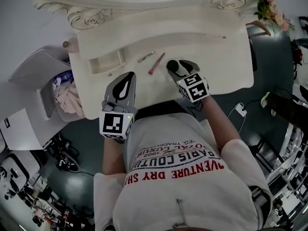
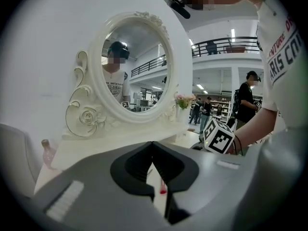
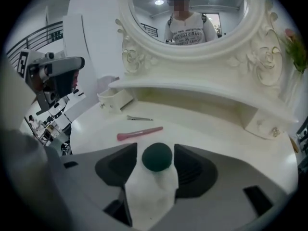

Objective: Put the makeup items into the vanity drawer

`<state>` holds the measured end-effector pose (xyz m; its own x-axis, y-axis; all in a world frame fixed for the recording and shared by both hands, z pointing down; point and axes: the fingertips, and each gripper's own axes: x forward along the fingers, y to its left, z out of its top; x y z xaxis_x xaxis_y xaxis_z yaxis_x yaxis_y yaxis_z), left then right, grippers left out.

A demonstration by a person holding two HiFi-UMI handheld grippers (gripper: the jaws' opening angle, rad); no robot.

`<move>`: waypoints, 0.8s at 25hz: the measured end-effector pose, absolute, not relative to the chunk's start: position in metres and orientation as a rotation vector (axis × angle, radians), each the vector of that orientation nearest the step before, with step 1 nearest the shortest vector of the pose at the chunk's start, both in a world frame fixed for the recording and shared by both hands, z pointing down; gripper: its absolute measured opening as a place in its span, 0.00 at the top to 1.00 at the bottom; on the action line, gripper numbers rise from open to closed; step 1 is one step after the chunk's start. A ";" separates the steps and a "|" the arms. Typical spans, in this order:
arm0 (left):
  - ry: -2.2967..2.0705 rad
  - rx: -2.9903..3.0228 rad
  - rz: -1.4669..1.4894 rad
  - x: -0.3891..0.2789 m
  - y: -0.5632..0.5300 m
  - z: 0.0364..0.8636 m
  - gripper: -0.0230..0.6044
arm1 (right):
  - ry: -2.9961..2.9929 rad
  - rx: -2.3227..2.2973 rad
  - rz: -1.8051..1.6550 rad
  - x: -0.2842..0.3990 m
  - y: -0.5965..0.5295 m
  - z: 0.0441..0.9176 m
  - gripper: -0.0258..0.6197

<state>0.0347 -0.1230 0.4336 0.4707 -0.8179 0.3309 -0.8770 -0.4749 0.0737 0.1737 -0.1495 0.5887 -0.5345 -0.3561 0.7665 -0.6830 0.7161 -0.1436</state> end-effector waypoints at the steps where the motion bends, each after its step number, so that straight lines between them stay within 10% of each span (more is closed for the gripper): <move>1: -1.466 2.473 0.372 0.036 -0.124 0.436 0.95 | -2.164 0.764 0.562 0.173 -0.150 0.594 0.63; 20: -1.474 2.452 0.398 0.022 -0.132 0.439 0.95 | -2.028 0.838 0.571 0.179 -0.164 0.609 0.79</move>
